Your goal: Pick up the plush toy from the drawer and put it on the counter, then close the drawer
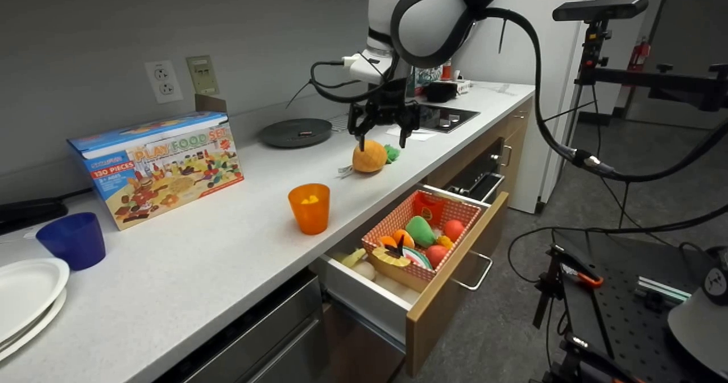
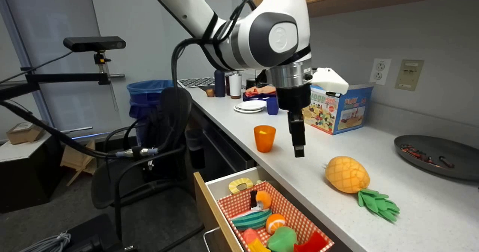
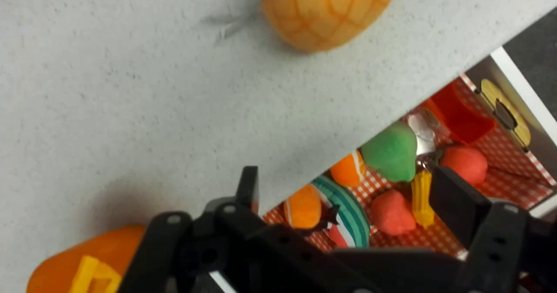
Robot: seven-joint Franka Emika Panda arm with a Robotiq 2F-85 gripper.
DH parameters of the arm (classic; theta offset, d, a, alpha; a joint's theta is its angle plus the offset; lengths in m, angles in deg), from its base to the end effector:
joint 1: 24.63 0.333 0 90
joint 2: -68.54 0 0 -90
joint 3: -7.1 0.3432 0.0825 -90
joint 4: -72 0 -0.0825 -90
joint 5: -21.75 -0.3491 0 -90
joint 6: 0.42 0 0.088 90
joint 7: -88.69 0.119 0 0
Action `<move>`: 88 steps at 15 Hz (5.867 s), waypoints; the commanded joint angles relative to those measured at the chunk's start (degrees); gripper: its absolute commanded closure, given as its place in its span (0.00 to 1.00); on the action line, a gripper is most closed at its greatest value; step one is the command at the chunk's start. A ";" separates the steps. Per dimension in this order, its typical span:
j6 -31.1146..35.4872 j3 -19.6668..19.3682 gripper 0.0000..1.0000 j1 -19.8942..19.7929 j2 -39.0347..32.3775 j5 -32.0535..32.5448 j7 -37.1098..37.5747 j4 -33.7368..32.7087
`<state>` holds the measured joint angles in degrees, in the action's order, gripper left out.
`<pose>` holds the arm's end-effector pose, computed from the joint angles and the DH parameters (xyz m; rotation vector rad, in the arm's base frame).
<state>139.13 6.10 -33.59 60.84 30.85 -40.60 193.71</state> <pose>0.5489 -0.0978 0.4026 1.3380 2.6124 -0.0693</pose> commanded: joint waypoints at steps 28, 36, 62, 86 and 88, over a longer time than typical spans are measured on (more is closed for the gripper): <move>-3.30 -4.31 0.00 6.51 10.41 -22.10 -7.75 34.75; -0.88 -6.08 0.00 3.39 3.79 -20.37 -6.43 30.87; 7.57 -3.83 0.00 0.01 -7.75 -6.77 -0.01 10.45; 0.32 1.68 0.00 10.21 17.63 4.47 15.11 26.06; 0.32 1.68 0.00 10.21 17.68 4.48 15.11 26.14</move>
<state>139.59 8.73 -24.33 78.51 35.11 -25.66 219.92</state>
